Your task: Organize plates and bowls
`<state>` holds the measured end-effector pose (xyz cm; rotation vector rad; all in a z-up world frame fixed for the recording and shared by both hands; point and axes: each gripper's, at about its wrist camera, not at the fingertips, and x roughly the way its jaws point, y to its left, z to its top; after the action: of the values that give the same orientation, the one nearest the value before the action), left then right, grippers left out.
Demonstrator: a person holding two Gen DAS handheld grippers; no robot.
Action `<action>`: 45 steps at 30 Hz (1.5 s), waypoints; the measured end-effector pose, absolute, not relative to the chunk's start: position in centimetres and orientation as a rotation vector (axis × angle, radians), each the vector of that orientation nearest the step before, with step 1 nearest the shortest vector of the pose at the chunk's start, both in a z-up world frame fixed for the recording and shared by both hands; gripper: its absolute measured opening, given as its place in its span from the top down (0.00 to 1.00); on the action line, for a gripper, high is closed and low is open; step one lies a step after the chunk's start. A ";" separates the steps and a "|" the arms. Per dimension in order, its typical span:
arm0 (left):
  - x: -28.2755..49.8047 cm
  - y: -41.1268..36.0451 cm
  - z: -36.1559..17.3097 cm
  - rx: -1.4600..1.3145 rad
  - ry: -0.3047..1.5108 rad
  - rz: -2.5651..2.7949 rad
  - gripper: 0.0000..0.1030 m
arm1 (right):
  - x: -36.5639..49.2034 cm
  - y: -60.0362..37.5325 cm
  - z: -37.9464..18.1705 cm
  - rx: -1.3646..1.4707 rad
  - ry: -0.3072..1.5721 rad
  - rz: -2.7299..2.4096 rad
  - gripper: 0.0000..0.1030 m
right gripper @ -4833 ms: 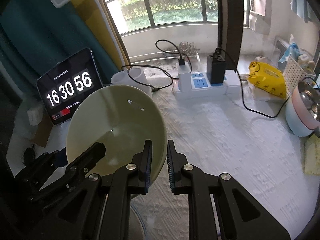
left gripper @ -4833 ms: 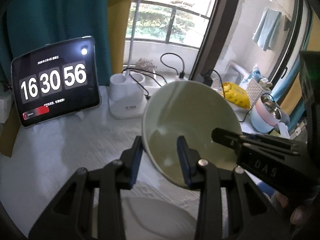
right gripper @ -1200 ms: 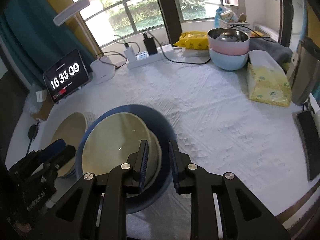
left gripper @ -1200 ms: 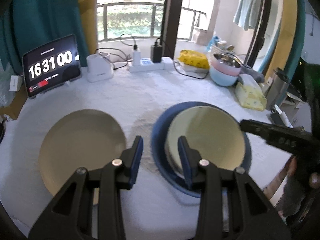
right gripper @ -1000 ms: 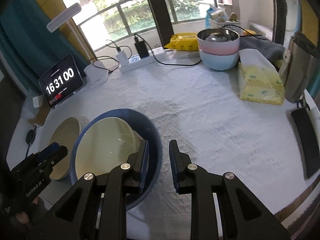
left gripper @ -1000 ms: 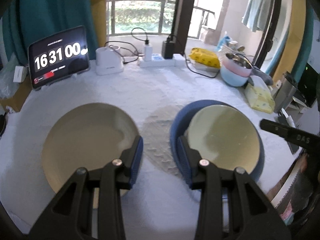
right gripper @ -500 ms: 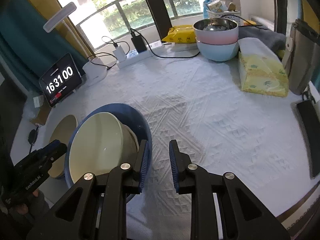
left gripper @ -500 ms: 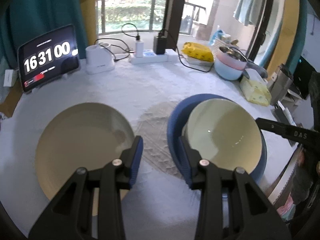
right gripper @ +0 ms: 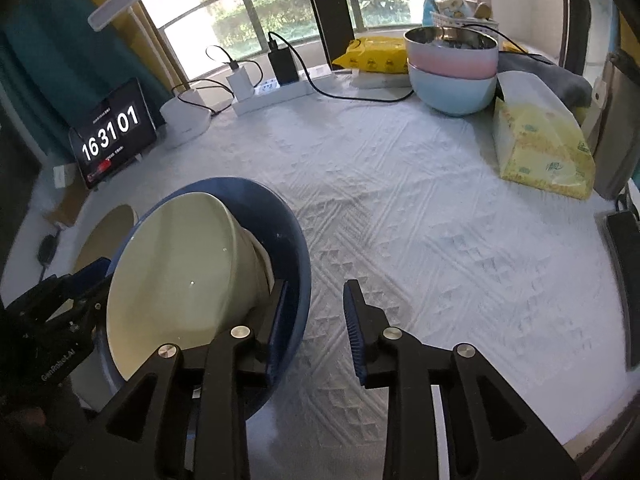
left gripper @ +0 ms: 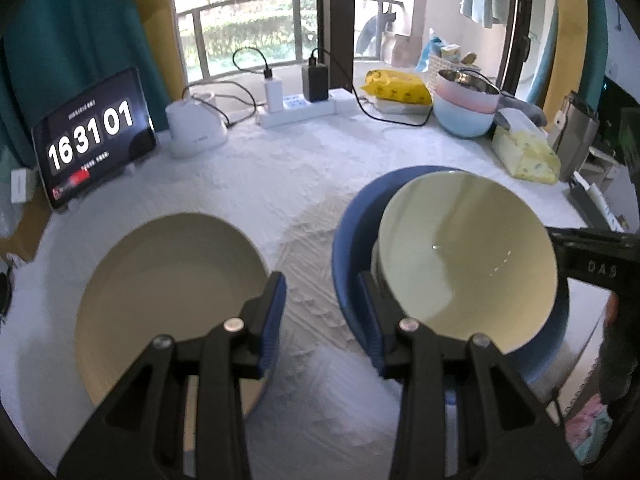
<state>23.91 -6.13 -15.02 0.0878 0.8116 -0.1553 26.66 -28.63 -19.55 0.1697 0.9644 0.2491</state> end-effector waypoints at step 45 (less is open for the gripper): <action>24.0 -7.1 -16.1 0.024 0.727 -0.167 0.88 | 26.3 -28.7 -19.6 0.278 0.839 0.237 0.92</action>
<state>23.95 -7.15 -16.10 0.0239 0.7269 -0.1669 26.31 -28.74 -19.57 0.2782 0.8393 0.2367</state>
